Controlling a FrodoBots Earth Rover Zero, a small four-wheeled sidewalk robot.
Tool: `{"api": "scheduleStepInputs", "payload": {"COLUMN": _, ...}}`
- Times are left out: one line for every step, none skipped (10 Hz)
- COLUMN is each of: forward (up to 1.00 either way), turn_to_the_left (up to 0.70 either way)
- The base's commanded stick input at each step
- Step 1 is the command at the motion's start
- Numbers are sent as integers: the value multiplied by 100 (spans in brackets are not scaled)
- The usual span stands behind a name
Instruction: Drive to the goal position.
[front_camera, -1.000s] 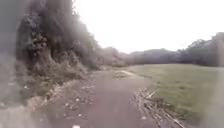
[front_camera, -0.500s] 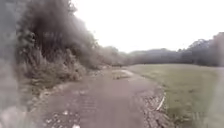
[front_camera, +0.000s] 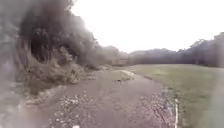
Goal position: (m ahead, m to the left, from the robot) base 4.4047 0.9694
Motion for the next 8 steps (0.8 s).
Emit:
{"api": "scheduleStepInputs", "payload": {"forward": 100, "turn_to_the_left": -40}}
{"api": "scheduleStepInputs", "payload": {"forward": 100, "turn_to_the_left": -40}}
{"api": "scheduleStepInputs", "payload": {"forward": 100, "turn_to_the_left": -40}}
{"api": "scheduleStepInputs", "payload": {"forward": 100, "turn_to_the_left": -40}}
{"api": "scheduleStepInputs", "payload": {"forward": 100, "turn_to_the_left": -40}}
{"api": "scheduleStepInputs", "payload": {"forward": 100, "turn_to_the_left": -28}}
{"api": "scheduleStepInputs", "payload": {"forward": 100, "turn_to_the_left": -1}}
{"api": "scheduleStepInputs", "payload": {"forward": 100, "turn_to_the_left": 0}}
